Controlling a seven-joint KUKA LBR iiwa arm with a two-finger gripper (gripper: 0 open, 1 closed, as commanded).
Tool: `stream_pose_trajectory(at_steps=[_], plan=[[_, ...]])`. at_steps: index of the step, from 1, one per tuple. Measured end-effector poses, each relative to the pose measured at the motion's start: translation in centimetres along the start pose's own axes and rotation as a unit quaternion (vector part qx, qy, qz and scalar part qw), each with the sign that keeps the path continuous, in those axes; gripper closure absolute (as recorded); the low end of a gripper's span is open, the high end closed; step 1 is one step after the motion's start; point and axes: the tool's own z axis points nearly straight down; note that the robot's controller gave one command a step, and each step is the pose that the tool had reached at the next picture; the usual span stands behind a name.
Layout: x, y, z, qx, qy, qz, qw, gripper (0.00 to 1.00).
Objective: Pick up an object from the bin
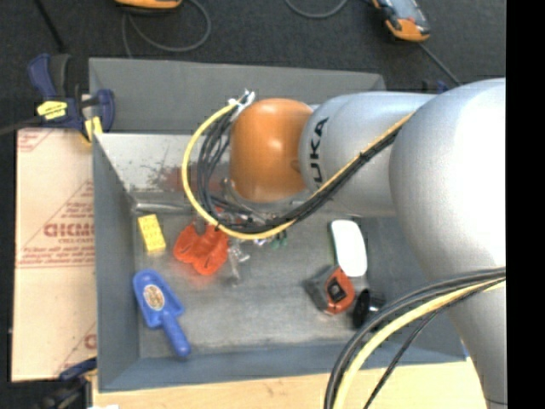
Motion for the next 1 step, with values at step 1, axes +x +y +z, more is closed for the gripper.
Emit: stream_pose_trajectory(at_steps=[1], plan=[[-0.90,0.21,1.05,0.000,0.0003,-0.027,0.9996,0.00]])
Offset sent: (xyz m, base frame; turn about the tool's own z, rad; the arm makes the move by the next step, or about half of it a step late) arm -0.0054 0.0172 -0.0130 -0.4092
